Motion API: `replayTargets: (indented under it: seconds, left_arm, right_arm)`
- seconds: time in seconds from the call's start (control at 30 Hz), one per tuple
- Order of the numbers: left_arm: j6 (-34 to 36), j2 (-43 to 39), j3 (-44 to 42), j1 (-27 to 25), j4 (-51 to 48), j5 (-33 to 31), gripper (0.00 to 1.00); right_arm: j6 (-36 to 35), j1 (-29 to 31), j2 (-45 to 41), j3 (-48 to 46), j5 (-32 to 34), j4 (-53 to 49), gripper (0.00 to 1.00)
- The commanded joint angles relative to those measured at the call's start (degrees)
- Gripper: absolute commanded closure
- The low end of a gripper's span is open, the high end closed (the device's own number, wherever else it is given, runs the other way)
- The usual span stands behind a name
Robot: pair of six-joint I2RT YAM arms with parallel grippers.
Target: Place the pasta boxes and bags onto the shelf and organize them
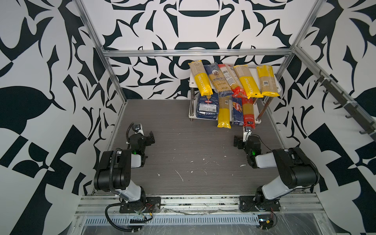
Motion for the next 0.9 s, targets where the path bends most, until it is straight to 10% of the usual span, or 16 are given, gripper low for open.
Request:
replayTargets:
  seconds: [0.0,0.27,0.53,0.87]
  left_arm:
    - [0.2,-0.5,0.7,0.3,0.5,0.6,0.01]
    - [0.2,-0.5,0.6,0.3,0.4,0.6,0.01]
    - [0.2,-0.4,0.6,0.3,0.5,0.5,0.01]
    - [0.2,-0.5,0.6,0.3,0.5,0.5,0.01]
  right_arm:
    - [-0.1,0.0,-1.2,1.4,0.2,1.6,0.00]
    - [0.8,0.0,-2.8,1.0,2.7,2.1,0.00]
    - [0.2,0.1,-26.8,-0.4,-3.5,-16.4,0.00]
    - [-0.7,0.0,-16.7,-0.7,-4.4,-8.0,0.00]
